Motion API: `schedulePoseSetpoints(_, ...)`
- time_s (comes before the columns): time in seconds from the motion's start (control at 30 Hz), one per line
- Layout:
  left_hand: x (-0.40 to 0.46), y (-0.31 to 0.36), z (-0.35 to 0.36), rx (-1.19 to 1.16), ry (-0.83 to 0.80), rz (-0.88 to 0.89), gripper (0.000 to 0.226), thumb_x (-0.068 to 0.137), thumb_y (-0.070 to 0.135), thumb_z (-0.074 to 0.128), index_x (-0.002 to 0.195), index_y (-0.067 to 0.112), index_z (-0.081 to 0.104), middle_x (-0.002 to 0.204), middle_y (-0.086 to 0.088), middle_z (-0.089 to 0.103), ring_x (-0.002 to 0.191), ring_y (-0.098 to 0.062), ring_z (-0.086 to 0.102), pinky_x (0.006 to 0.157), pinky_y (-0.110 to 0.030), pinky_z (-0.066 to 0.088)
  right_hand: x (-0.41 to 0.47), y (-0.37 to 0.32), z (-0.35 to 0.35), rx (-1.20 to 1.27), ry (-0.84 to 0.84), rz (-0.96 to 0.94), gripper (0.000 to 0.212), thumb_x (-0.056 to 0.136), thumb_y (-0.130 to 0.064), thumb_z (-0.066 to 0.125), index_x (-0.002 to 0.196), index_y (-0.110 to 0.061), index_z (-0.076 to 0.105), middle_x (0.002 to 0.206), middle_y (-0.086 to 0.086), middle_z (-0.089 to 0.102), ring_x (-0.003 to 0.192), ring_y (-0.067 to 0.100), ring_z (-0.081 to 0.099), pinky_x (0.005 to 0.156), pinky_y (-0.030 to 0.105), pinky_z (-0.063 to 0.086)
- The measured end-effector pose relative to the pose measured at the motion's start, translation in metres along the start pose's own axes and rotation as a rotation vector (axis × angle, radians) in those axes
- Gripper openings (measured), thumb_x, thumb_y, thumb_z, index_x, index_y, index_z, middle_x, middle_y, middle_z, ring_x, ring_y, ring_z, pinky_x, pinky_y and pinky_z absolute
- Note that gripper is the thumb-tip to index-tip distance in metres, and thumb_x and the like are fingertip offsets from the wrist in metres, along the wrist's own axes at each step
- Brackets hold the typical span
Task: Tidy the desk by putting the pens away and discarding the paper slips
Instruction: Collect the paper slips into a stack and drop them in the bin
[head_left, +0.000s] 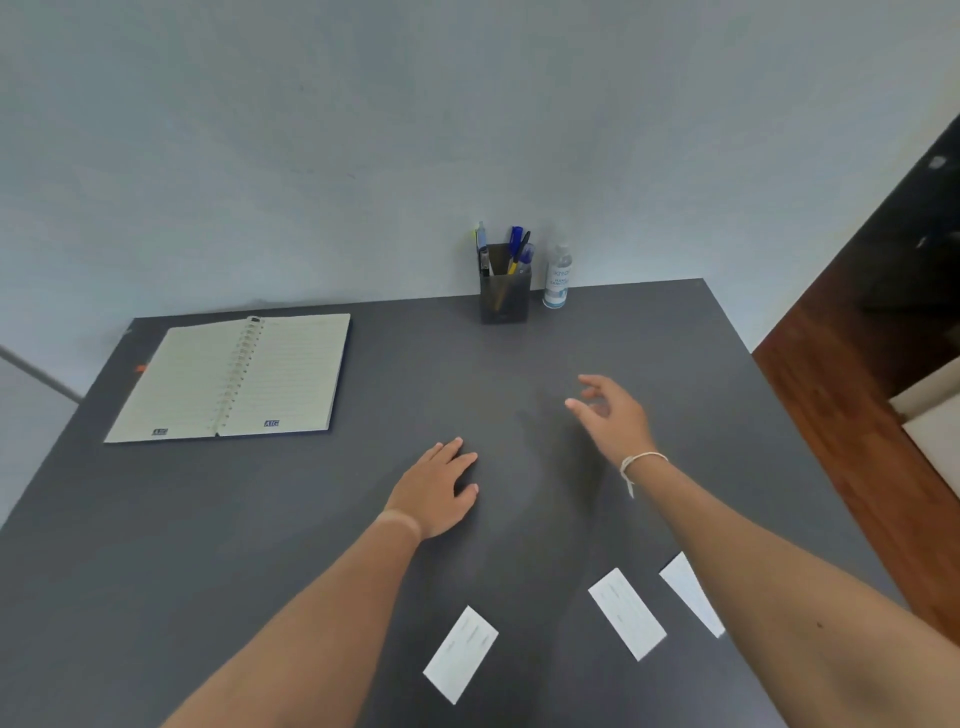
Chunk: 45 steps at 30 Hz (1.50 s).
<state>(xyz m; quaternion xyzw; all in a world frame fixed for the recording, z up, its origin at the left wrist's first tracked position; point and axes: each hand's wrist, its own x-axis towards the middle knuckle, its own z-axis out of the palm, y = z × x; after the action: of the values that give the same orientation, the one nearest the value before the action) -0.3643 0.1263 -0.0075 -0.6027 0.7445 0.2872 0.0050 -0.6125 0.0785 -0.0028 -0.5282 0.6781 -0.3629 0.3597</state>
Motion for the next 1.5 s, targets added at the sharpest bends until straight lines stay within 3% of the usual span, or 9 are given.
schedulePoseSetpoints(0.3, -0.057, -0.012, 0.003, -0.003, -0.053, 0.008, 0.049, 0.094, 0.035, 0.044, 0.140, 0.020, 0.041, 0.157, 0.000, 0.023, 0.144, -0.018, 0.020, 0.118, -0.030, 0.016, -0.073, -0.016, 0.016, 0.001, -0.019, 0.015, 0.033, 0.084, -0.025, 0.066, 0.116, -0.019, 0.060, 0.114, 0.003, 0.060, 0.097, 0.017, 0.058, 0.089, 0.025, 0.042)
schedulePoseSetpoints(0.57, -0.104, -0.011, 0.021, 0.016, -0.059, 0.057, 0.053, 0.087, 0.045, 0.053, 0.136, 0.024, 0.047, 0.154, 0.002, 0.028, 0.141, -0.020, 0.023, 0.114, -0.035, 0.027, -0.156, 0.002, 0.013, -0.034, 0.039, 0.118, 0.031, 0.084, -0.028, 0.064, 0.114, -0.023, 0.060, 0.117, 0.003, 0.060, 0.098, 0.015, 0.055, 0.087, 0.025, 0.041)
schedulePoseSetpoints(0.87, -0.132, 0.000, 0.042, 0.115, -0.070, 0.104, 0.074, 0.074, 0.054, 0.065, 0.139, 0.026, 0.041, 0.144, 0.005, 0.034, 0.132, -0.019, 0.030, 0.106, -0.034, 0.036, -0.224, 0.037, -0.007, -0.419, 0.025, 0.117, 0.041, 0.086, -0.022, 0.059, 0.127, -0.021, 0.053, 0.130, 0.002, 0.054, 0.125, 0.021, 0.045, 0.101, 0.026, 0.031)
schedulePoseSetpoints(1.0, -0.139, 0.013, 0.047, 0.044, -0.058, 0.020, 0.068, 0.078, 0.040, 0.068, 0.138, 0.021, 0.043, 0.132, -0.001, 0.040, 0.123, -0.020, 0.038, 0.102, -0.034, 0.039, -0.221, 0.038, -0.013, -0.584, -0.095, 0.107, 0.054, 0.085, -0.023, 0.059, 0.137, -0.023, 0.042, 0.135, 0.001, 0.047, 0.127, 0.023, 0.037, 0.103, 0.030, 0.031)
schedulePoseSetpoints(1.2, -0.137, 0.040, 0.048, 0.014, -0.034, -0.150, 0.053, 0.084, 0.021, 0.065, 0.132, 0.011, 0.045, 0.129, -0.013, 0.041, 0.119, -0.030, 0.046, 0.101, -0.038, 0.041, -0.207, 0.034, -0.017, -0.549, -0.198, 0.121, 0.064, 0.084, -0.014, 0.060, 0.141, -0.022, 0.034, 0.137, 0.003, 0.040, 0.125, 0.025, 0.033, 0.098, 0.031, 0.035)
schedulePoseSetpoints(1.4, -0.140, 0.056, 0.056, -0.044, 0.116, -0.459, 0.048, 0.083, 0.026, 0.068, 0.120, 0.001, 0.051, 0.126, -0.017, 0.046, 0.118, -0.032, 0.047, 0.096, -0.040, 0.044, -0.195, 0.034, -0.018, -0.587, -0.275, 0.025, 0.063, 0.085, -0.005, 0.054, 0.143, -0.019, 0.032, 0.138, 0.008, 0.040, 0.125, 0.030, 0.036, 0.104, 0.033, 0.034)
schedulePoseSetpoints(1.5, -0.140, 0.060, 0.059, -0.039, 0.133, -0.511, 0.047, 0.083, 0.025, 0.067, 0.120, 0.001, 0.051, 0.127, -0.018, 0.049, 0.118, -0.034, 0.050, 0.095, -0.041, 0.045, -0.194, 0.035, -0.016, -0.596, -0.285, -0.019, 0.061, 0.085, -0.002, 0.048, 0.142, -0.018, 0.032, 0.136, 0.009, 0.042, 0.124, 0.030, 0.037, 0.104, 0.033, 0.033)
